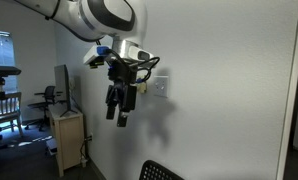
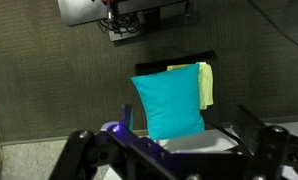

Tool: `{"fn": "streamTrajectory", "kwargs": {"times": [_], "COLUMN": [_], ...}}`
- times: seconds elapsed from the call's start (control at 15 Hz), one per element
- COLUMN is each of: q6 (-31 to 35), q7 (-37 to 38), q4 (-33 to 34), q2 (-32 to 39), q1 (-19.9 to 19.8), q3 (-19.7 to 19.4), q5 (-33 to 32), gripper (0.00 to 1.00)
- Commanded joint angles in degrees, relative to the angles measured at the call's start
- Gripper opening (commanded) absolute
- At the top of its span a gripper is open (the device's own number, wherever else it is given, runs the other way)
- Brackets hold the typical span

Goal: Turn on the right light switch

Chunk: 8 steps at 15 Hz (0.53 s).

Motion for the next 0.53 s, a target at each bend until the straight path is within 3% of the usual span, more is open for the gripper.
{"fn": "streamTrajectory", "kwargs": {"times": [0.0, 0.47], "q6": [0.2, 7.1], "q7": [-2.1, -7.7], "q4": [5.1, 12.1], "q2": [4.8, 11.7], "q1": [0.6, 3.0], "q3": [0.6, 2.1], "q5": [-2.5, -10.3], "gripper": [1.0, 1.0]}}
